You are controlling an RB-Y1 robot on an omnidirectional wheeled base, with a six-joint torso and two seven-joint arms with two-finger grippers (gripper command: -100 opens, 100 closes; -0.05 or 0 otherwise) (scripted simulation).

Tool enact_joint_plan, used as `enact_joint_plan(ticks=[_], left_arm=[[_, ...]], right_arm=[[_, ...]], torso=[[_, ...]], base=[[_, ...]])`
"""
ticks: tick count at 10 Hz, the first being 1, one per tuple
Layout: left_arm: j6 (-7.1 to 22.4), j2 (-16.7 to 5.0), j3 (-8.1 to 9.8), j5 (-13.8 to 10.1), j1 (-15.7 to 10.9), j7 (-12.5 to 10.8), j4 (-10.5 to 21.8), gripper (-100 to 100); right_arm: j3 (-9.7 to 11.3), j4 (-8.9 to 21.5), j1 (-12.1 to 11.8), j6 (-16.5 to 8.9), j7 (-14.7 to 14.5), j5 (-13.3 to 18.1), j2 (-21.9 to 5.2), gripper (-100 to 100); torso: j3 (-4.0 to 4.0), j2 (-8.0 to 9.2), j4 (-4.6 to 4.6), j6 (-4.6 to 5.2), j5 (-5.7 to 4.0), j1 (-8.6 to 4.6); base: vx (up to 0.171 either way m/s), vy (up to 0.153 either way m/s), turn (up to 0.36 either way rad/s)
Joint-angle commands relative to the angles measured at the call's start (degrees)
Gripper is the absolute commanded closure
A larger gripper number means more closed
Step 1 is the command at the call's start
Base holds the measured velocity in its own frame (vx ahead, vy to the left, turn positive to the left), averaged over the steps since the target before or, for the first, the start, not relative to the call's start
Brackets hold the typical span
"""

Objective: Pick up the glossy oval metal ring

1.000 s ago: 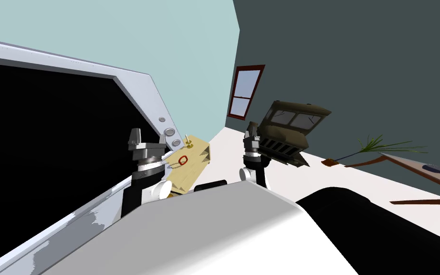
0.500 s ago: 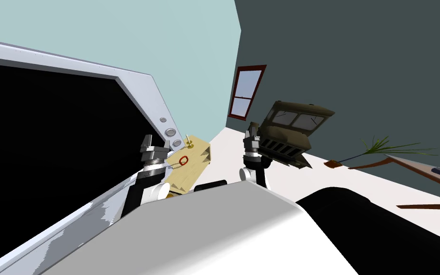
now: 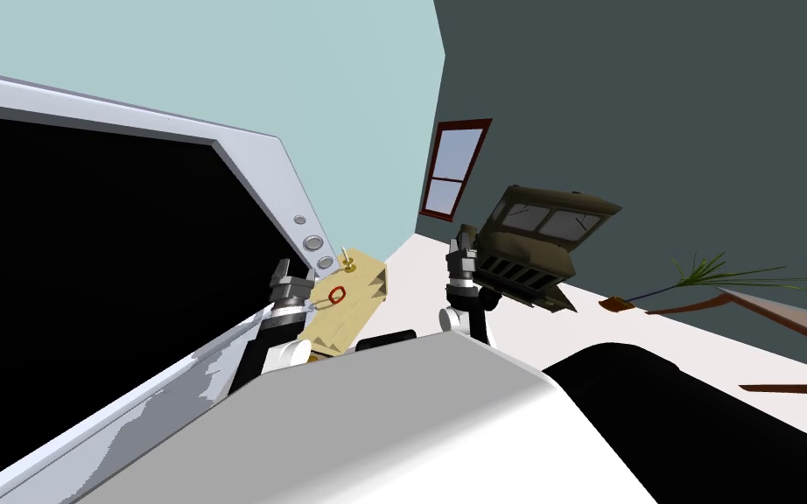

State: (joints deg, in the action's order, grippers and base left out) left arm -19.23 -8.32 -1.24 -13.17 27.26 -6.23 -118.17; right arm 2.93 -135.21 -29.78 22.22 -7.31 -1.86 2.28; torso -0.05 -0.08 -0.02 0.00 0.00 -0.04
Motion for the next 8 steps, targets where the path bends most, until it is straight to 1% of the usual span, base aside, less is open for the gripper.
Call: enact_joint_plan(ticks=[1, 3, 4, 7, 8], left_arm=[[1.18, -0.26, 0.66, -1.08, -0.34, -0.26, 2.49, -100], [2.42, -0.30, 1.20, -2.08, -0.43, -0.46, 5.19, -100], [2.42, -0.30, 1.20, -2.08, -0.43, -0.46, 5.19, -100], [4.39, -0.29, 1.97, -3.12, -0.77, -0.77, 9.12, -100], [5.85, -0.23, 2.43, -3.44, -1.17, -0.99, 11.71, -100]], right_arm=[[0.00, 0.00, 0.00, 0.00, 0.00, 0.00, 0.00, 0], [0.00, 0.00, 0.00, 0.00, 0.00, 0.00, 0.00, 0], [0.00, 0.00, 0.00, 0.00, 0.00, 0.00, 0.00, 0], [0.00, 0.00, 0.00, 0.00, 0.00, 0.00, 0.00, 0], [0.00, 0.00, 0.00, 0.00, 0.00, 0.00, 0.00, 0]], torso=[[0.00, 0.00, 0.00, 0.00, 0.00, 0.00], [0.00, -0.01, 0.00, 0.00, -0.01, -0.01], [-0.02, -0.03, 0.00, 0.00, -0.01, -0.01], [0.00, -0.01, 0.00, 0.00, 0.00, 0.00], [-0.02, -0.03, 0.00, 0.00, -0.01, -0.02]], base=[[0.020, -0.015, 0.025], [0.025, -0.014, 0.026], [0.020, -0.009, 0.012], [0.022, -0.014, 0.030], [0.039, -0.043, 0.061]])
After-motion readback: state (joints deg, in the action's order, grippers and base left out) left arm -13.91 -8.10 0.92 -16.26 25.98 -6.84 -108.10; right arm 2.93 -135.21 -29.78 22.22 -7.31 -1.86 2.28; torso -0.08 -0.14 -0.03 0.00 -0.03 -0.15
